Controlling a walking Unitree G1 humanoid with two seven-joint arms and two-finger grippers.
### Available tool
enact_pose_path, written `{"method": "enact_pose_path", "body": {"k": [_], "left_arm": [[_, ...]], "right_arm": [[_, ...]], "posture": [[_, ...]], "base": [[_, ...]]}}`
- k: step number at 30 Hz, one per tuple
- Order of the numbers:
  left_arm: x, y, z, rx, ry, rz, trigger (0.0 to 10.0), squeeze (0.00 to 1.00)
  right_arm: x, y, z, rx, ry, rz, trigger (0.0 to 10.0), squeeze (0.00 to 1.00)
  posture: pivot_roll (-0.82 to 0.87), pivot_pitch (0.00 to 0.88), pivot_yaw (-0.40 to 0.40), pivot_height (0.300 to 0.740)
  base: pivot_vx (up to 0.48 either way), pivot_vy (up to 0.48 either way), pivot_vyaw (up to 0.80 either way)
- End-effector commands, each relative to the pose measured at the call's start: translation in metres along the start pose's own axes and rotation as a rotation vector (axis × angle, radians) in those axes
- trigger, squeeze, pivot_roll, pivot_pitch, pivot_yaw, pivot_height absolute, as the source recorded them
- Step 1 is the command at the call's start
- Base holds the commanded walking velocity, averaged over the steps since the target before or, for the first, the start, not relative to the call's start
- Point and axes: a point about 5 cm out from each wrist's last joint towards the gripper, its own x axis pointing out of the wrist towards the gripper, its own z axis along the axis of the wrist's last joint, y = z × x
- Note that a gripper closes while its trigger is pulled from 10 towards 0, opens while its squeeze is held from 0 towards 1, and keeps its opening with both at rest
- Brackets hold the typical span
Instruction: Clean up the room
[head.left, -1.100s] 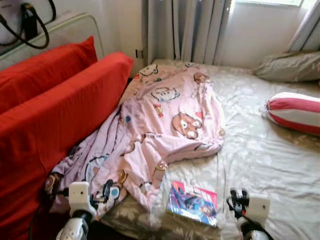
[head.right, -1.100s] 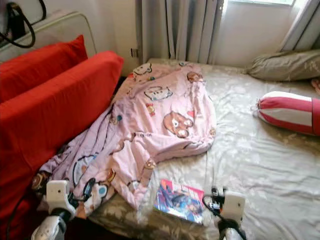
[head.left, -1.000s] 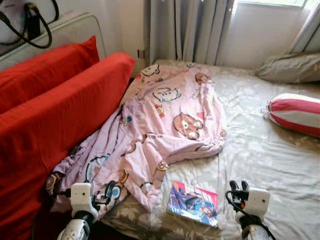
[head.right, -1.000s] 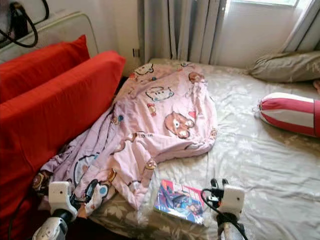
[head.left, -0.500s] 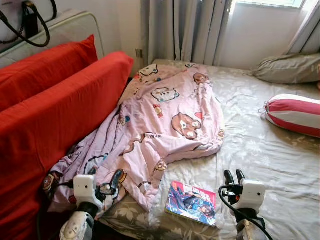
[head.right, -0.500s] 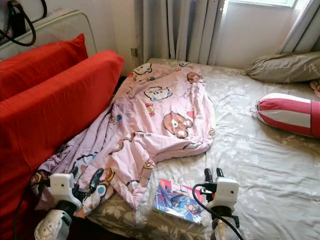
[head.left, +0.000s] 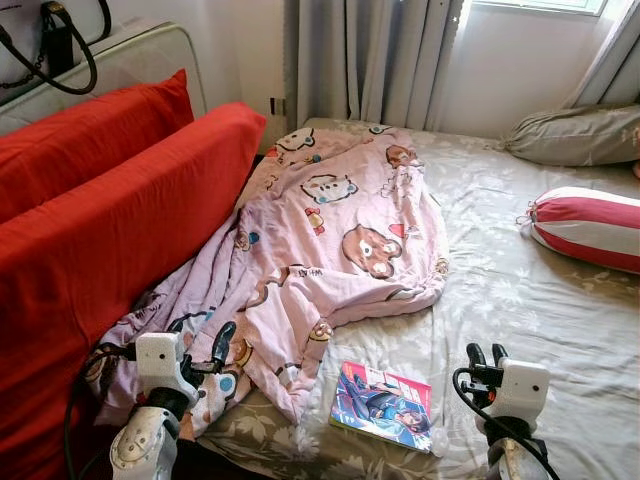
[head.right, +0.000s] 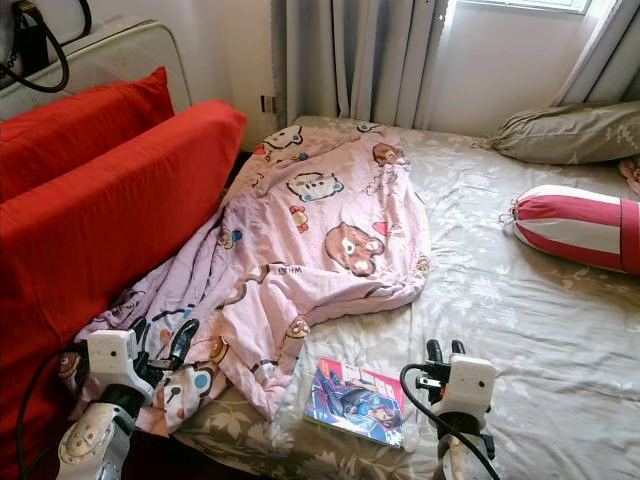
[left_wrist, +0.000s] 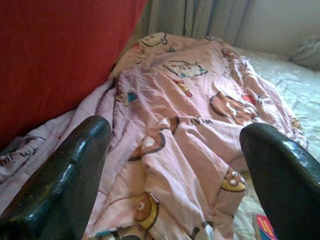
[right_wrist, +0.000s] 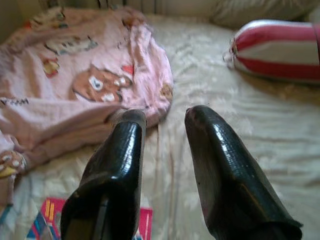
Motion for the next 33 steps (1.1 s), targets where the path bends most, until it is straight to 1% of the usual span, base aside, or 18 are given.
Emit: {"method": "enact_pose_path", "body": {"k": [1, 7, 9, 10, 11, 18, 25, 33], "left_arm": [[-0.002, 0.000, 0.000, 0.000, 0.008, -0.007, 10.0, 0.00], [-0.003, -0.001, 0.001, -0.002, 0.016, -0.007, 10.0, 0.00], [-0.003, -0.001, 0.000, 0.000, 0.027, -0.015, 10.0, 0.00], [-0.003, -0.001, 0.000, 0.000, 0.027, -0.015, 10.0, 0.00], [-0.004, -0.002, 0.000, 0.000, 0.029, -0.014, 10.0, 0.00], [-0.004, -0.003, 0.000, 0.015, 0.042, -0.020, 10.0, 0.00], [-0.003, -0.005, 0.001, 0.018, 0.040, -0.029, 10.0, 0.00], [-0.003, -0.005, 0.000, 0.023, 0.056, -0.035, 10.0, 0.00]], "right_arm": [[-0.003, 0.001, 0.000, 0.002, 0.007, -0.006, 10.0, 0.00], [-0.007, 0.004, -0.006, 0.000, 0.032, -0.006, 10.0, 0.00], [-0.006, 0.004, -0.005, 0.000, 0.033, -0.004, 10.0, 0.00], [-0.006, 0.004, -0.005, 0.000, 0.032, -0.003, 10.0, 0.00], [-0.005, 0.005, -0.003, 0.004, 0.016, 0.004, 10.0, 0.00], [-0.002, 0.008, -0.005, -0.004, 0.030, 0.020, 10.0, 0.00], [-0.002, 0.008, -0.008, -0.008, 0.046, 0.009, 10.0, 0.00], [-0.002, 0.010, -0.012, 0.005, 0.057, 0.018, 10.0, 0.00]], "posture": [[-0.01, 0.023, -0.021, 0.720], [-0.01, 0.027, -0.019, 0.680], [-0.01, 0.028, -0.020, 0.655], [-0.01, 0.028, -0.020, 0.650], [-0.01, 0.028, -0.022, 0.650], [0.00, 0.030, -0.026, 0.650], [0.00, 0.030, -0.023, 0.650], [0.00, 0.028, -0.021, 0.650]], "base": [[0.000, 0.000, 0.00], [0.000, 0.000, 0.00], [0.000, 0.000, 0.00], [0.000, 0.000, 0.00], [0.000, 0.000, 0.00], [0.000, 0.000, 0.00], [0.000, 0.000, 0.00], [0.000, 0.000, 0.00]]}}
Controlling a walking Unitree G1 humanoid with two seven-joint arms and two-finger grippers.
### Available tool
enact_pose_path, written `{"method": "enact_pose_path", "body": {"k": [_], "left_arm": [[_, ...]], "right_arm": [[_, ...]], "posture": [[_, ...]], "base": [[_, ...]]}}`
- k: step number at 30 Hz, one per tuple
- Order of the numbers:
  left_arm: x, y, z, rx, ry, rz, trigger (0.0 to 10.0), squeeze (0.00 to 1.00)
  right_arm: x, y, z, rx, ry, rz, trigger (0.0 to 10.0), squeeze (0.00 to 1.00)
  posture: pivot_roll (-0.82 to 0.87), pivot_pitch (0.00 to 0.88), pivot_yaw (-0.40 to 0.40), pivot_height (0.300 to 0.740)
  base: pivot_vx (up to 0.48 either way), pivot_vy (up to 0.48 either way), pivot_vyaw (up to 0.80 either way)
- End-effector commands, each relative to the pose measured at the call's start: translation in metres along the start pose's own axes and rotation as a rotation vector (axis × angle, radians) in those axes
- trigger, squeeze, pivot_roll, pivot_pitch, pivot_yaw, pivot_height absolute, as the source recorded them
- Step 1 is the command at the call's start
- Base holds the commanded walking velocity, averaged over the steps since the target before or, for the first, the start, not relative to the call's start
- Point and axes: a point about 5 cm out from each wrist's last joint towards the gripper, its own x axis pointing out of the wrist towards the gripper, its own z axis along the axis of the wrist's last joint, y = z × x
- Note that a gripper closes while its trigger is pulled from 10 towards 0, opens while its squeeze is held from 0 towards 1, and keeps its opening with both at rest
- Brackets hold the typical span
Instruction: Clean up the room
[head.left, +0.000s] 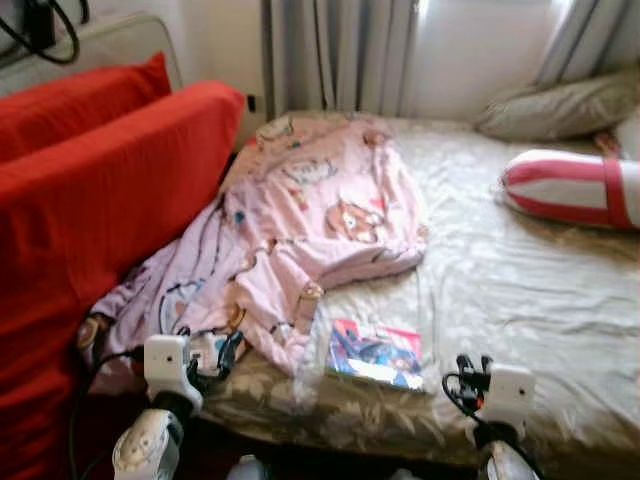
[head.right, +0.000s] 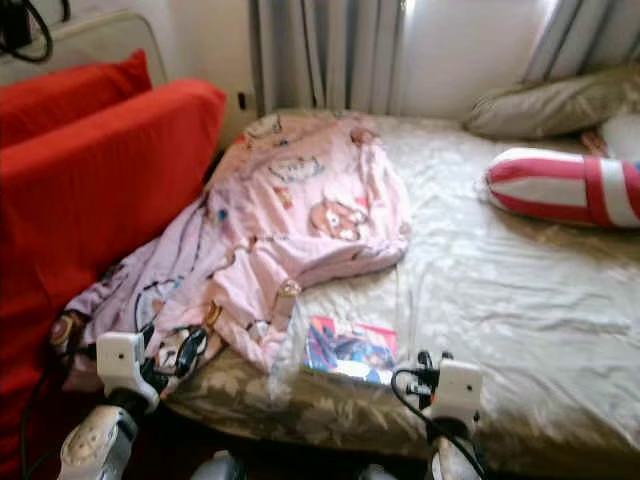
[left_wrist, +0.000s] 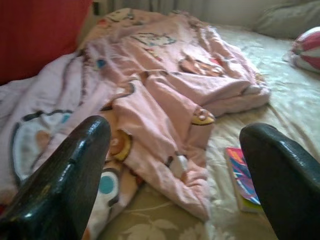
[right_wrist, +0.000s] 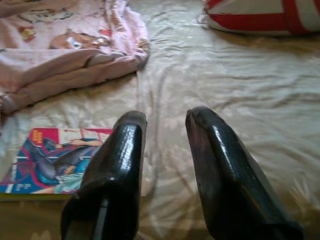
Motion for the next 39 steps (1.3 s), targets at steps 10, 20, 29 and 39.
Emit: {"method": "enact_pose_path", "body": {"k": [10, 20, 29, 39], "left_arm": [[-0.004, -0.001, -0.004, 0.022, 0.030, -0.009, 10.0, 0.00], [-0.004, -0.001, -0.004, 0.032, 0.037, -0.009, 10.0, 0.00], [-0.002, 0.000, -0.003, 0.031, 0.036, -0.007, 10.0, 0.00], [-0.001, -0.002, -0.002, 0.014, 0.034, 0.002, 10.0, 0.00]], "right_arm": [[0.004, 0.003, 0.002, -0.003, -0.009, 0.022, 10.0, 0.00], [0.005, 0.005, 0.000, -0.006, 0.002, 0.032, 10.0, 0.00], [0.005, 0.010, -0.004, -0.008, 0.023, 0.053, 10.0, 0.00], [0.006, 0.011, -0.010, -0.022, 0.068, 0.069, 10.0, 0.00]], "posture": [[0.00, 0.029, -0.022, 0.650], [0.00, 0.030, -0.022, 0.650], [0.00, 0.027, -0.020, 0.650], [0.00, 0.031, -0.019, 0.650]], "base": [[0.049, 0.000, 0.00], [0.328, 0.000, 0.00], [0.415, 0.000, 0.00], [0.430, 0.000, 0.00]]}}
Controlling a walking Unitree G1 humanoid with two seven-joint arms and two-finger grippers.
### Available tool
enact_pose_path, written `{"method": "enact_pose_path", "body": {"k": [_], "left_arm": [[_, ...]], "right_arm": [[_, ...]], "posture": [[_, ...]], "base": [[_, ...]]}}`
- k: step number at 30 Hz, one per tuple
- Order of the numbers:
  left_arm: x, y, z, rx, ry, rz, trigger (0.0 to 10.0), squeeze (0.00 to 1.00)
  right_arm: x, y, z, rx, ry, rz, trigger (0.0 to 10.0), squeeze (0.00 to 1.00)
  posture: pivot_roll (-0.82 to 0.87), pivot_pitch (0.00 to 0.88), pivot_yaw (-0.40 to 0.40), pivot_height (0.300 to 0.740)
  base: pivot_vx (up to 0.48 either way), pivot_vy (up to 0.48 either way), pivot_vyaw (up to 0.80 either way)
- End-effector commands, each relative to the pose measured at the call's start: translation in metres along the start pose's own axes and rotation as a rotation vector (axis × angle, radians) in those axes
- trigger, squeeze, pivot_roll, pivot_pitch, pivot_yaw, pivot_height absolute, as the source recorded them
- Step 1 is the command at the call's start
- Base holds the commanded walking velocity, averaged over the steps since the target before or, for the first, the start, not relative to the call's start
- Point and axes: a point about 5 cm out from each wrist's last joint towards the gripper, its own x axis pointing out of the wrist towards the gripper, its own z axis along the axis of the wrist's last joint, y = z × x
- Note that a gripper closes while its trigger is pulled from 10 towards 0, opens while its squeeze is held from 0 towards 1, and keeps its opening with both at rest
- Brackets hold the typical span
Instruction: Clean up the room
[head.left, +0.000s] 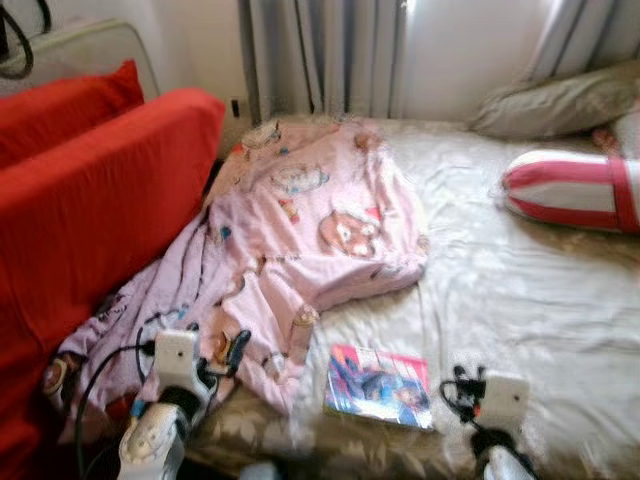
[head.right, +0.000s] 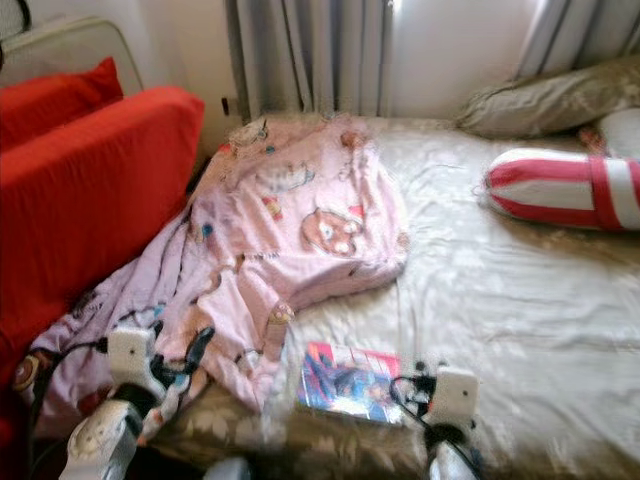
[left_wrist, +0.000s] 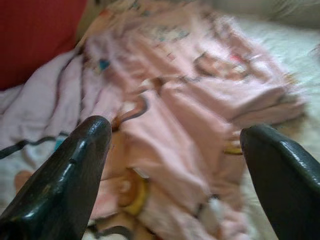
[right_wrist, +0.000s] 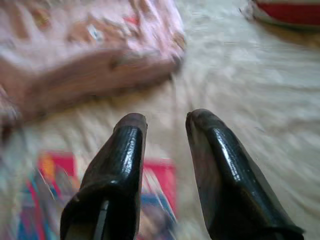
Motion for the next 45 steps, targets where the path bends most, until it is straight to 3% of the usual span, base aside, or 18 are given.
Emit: {"method": "enact_pose_path", "body": {"k": [1, 7, 8, 9, 10, 11, 16, 26, 34, 35, 36, 37, 38, 45], "left_arm": [[0.007, -0.008, 0.005, -0.018, -0.023, -0.022, 10.0, 0.00], [0.010, -0.011, 0.010, -0.040, -0.037, -0.024, 10.0, 0.00], [0.014, -0.013, 0.015, -0.047, -0.052, -0.033, 10.0, 0.00], [0.015, -0.014, 0.017, -0.048, -0.059, -0.036, 10.0, 0.00], [0.016, -0.014, 0.019, -0.048, -0.063, -0.038, 10.0, 0.00], [0.018, -0.014, 0.022, -0.047, -0.068, -0.040, 10.0, 0.00], [0.019, -0.016, 0.025, -0.048, -0.068, -0.051, 10.0, 0.00], [0.011, -0.011, 0.025, -0.048, -0.051, -0.036, 10.0, 0.00], [-0.001, -0.013, 0.024, -0.034, -0.022, -0.056, 10.0, 0.00], [-0.005, -0.011, 0.023, -0.030, -0.012, -0.057, 10.0, 0.00], [-0.006, -0.011, 0.023, -0.028, -0.009, -0.057, 10.0, 0.00], [-0.008, -0.010, 0.024, -0.026, -0.007, -0.057, 10.0, 0.00], [-0.009, -0.009, 0.024, -0.024, -0.006, -0.057, 10.0, 0.00], [-0.025, -0.006, 0.028, -0.006, 0.015, -0.047, 10.0, 0.00]], "right_arm": [[-0.005, -0.015, -0.009, -0.024, 0.048, -0.036, 10.0, 0.00], [0.003, -0.019, -0.013, -0.061, 0.100, -0.026, 10.0, 0.00], [0.011, -0.021, -0.013, -0.068, 0.131, -0.023, 10.0, 0.00], [0.015, -0.022, -0.012, -0.060, 0.140, -0.019, 10.0, 0.35], [0.018, -0.023, -0.011, -0.043, 0.146, -0.019, 10.0, 0.85], [0.022, -0.025, -0.010, -0.018, 0.165, -0.029, 10.0, 1.00], [0.026, -0.028, -0.023, -0.019, 0.299, -0.041, 10.0, 1.00], [0.033, -0.030, -0.021, 0.038, 0.332, -0.104, 10.0, 1.00], [0.034, -0.039, -0.021, 0.151, 0.328, -0.201, 10.0, 1.00], [0.034, -0.040, -0.021, 0.200, 0.330, -0.225, 10.0, 0.82], [0.034, -0.040, -0.021, 0.220, 0.331, -0.232, 10.0, 0.82], [0.034, -0.039, -0.021, 0.243, 0.331, -0.235, 10.0, 0.27], [0.035, -0.038, -0.021, 0.260, 0.330, -0.235, 10.0, 0.00], [0.041, -0.025, -0.016, 0.271, 0.318, -0.191, 10.0, 0.00]], "posture": [[0.00, 0.031, -0.019, 0.650], [0.01, 0.044, -0.015, 0.650], [0.02, 0.051, -0.013, 0.650], [0.02, 0.052, -0.012, 0.650], [0.02, 0.053, -0.012, 0.650], [0.03, 0.059, -0.009, 0.650], [0.05, 0.073, 0.011, 0.650], [0.09, 0.118, 0.044, 0.650], [0.11, 0.172, 0.074, 0.650], [0.12, 0.180, 0.076, 0.650], [0.12, 0.182, 0.078, 0.650], [0.12, 0.190, 0.082, 0.650], [0.12, 0.193, 0.083, 0.650], [0.15, 0.230, 0.094, 0.650]], "base": [[0.364, 0.000, 0.00], [0.000, 0.000, 0.00], [0.000, 0.000, 0.00], [0.000, 0.000, 0.00], [0.000, 0.000, 0.00], [0.000, 0.000, 0.00], [0.000, 0.000, 0.00], [0.000, 0.000, 0.00], [0.000, 0.000, 0.00], [0.000, 0.000, 0.00], [0.000, 0.000, 0.00], [0.000, 0.000, 0.00], [0.000, 0.000, 0.00], [0.000, 0.000, 0.00]]}}
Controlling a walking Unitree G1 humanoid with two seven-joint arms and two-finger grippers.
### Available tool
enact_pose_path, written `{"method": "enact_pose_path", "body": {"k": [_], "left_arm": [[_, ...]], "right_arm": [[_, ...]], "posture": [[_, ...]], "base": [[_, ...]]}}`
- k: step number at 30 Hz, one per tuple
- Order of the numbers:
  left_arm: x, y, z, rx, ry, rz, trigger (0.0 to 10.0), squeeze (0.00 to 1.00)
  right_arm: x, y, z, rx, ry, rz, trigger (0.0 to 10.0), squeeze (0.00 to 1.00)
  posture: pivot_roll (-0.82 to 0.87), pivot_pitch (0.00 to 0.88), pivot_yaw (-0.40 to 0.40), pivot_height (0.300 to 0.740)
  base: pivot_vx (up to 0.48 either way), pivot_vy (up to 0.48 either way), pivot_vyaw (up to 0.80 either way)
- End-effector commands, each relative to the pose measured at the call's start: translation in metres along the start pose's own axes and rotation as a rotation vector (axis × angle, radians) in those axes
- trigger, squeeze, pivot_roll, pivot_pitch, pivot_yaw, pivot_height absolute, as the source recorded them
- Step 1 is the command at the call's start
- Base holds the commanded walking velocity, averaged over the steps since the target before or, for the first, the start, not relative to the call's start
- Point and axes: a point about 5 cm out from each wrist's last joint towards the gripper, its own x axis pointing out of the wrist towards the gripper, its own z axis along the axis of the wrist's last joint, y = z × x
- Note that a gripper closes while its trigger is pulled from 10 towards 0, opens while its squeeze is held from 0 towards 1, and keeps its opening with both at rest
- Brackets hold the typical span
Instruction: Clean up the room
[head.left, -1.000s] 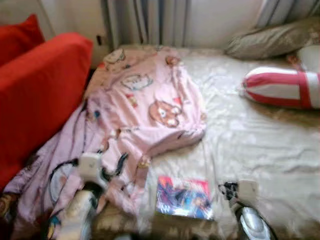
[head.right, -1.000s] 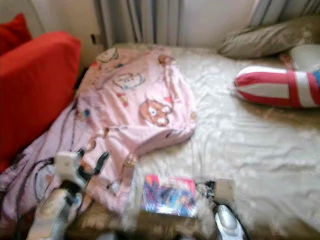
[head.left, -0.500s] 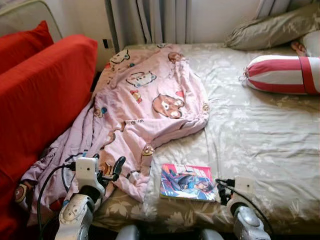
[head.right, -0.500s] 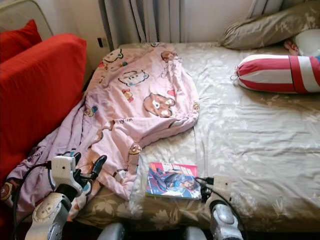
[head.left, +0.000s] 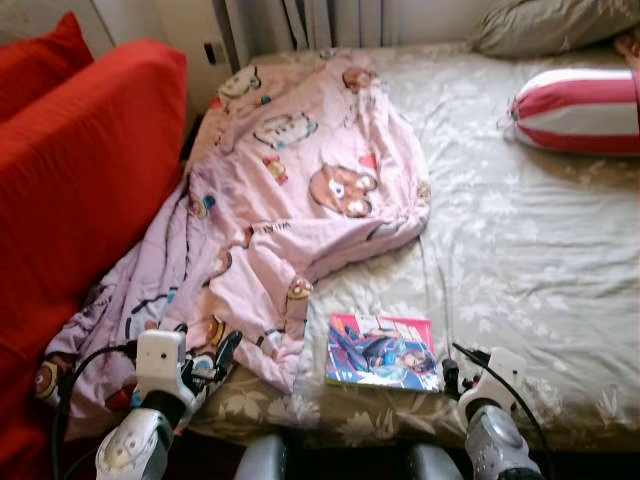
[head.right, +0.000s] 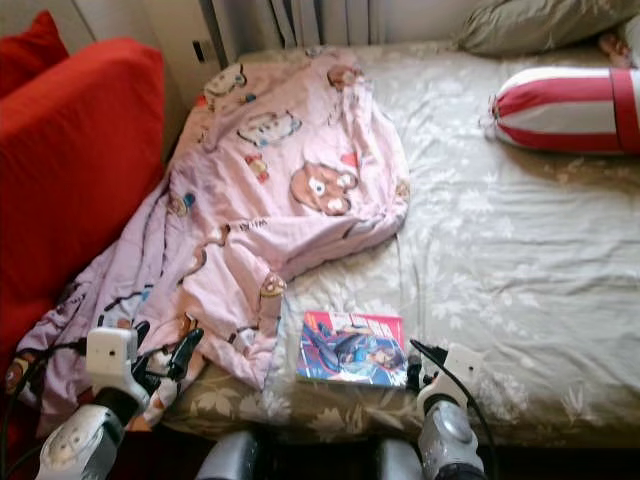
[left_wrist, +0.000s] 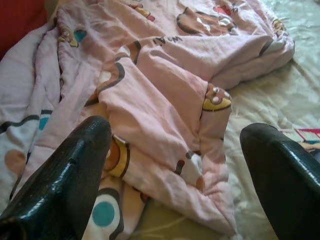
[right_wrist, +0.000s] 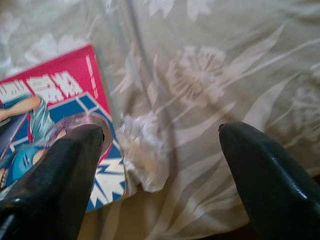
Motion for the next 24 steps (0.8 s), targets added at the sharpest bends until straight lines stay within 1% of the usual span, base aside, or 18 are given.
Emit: {"method": "enact_pose_path", "body": {"k": [1, 3, 8, 9, 11, 12, 13, 14, 16, 18, 22, 23, 24], "left_arm": [[-0.007, 0.004, 0.000, 0.003, 0.023, 0.005, 10.0, 0.00], [-0.012, 0.004, 0.000, 0.012, 0.032, 0.001, 10.0, 0.00], [-0.017, 0.004, 0.002, 0.015, 0.038, 0.003, 10.0, 0.00], [-0.019, 0.004, 0.003, 0.019, 0.041, 0.002, 10.0, 0.00], [-0.023, 0.003, 0.004, 0.034, 0.049, -0.009, 10.0, 0.00], [-0.024, 0.004, 0.004, 0.036, 0.052, -0.009, 10.0, 0.00], [-0.024, 0.004, 0.005, 0.036, 0.053, -0.009, 10.0, 0.00], [-0.026, 0.005, 0.005, 0.039, 0.056, -0.008, 10.0, 0.00], [-0.027, 0.006, 0.006, 0.040, 0.057, -0.006, 10.0, 0.00], [-0.032, 0.007, 0.008, 0.051, 0.068, -0.004, 10.0, 0.00], [-0.036, 0.007, 0.008, 0.055, 0.075, -0.005, 10.0, 0.00], [-0.036, 0.007, 0.008, 0.055, 0.075, -0.005, 10.0, 0.00], [-0.037, 0.007, 0.009, 0.057, 0.077, -0.006, 10.0, 0.00]], "right_arm": [[0.000, 0.006, -0.004, -0.006, 0.022, 0.016, 10.0, 0.00], [0.000, 0.008, -0.003, -0.006, 0.024, 0.026, 10.0, 0.00], [0.001, 0.010, -0.001, 0.008, 0.010, 0.042, 10.0, 0.00], [0.001, 0.009, -0.001, 0.034, 0.005, 0.037, 10.0, 0.00], [0.001, 0.005, -0.002, 0.147, 0.015, -0.001, 10.0, 0.00], [0.001, 0.004, -0.002, 0.193, 0.015, -0.014, 10.0, 0.00], [0.001, 0.004, -0.002, 0.219, 0.014, -0.020, 10.0, 0.00], [0.001, 0.004, -0.001, 0.275, 0.007, -0.031, 10.0, 0.00], [0.001, 0.004, -0.001, 0.312, 0.002, -0.036, 10.0, 0.00], [0.001, 0.008, -0.002, 0.417, 0.011, -0.041, 10.0, 0.00], [0.002, 0.011, -0.003, 0.487, 0.018, -0.045, 10.0, 0.00], [0.002, 0.011, -0.003, 0.487, 0.018, -0.045, 10.0, 0.00], [0.002, 0.012, -0.003, 0.527, 0.017, -0.046, 10.0, 0.00]], "posture": [[0.15, 0.230, 0.094, 0.650], [0.16, 0.238, 0.094, 0.650], [0.17, 0.247, 0.097, 0.650], [0.17, 0.252, 0.099, 0.650], [0.17, 0.261, 0.100, 0.650], [0.17, 0.266, 0.102, 0.650], [0.17, 0.268, 0.103, 0.650], [0.17, 0.272, 0.102, 0.650], [0.18, 0.276, 0.104, 0.650], [0.18, 0.282, 0.105, 0.650], [0.19, 0.293, 0.104, 0.650], [0.19, 0.293, 0.104, 0.650], [0.20, 0.297, 0.102, 0.650]], "base": [[0.000, 0.000, 0.00], [0.000, 0.000, 0.00], [0.000, 0.000, 0.00], [0.000, 0.000, 0.00], [0.000, 0.000, 0.00], [0.000, 0.000, 0.00], [0.000, 0.000, 0.00], [0.000, 0.000, 0.00], [0.000, 0.000, 0.00], [0.000, 0.000, 0.00], [0.000, 0.000, 0.00], [0.000, 0.000, 0.00], [0.000, 0.000, 0.00]]}}
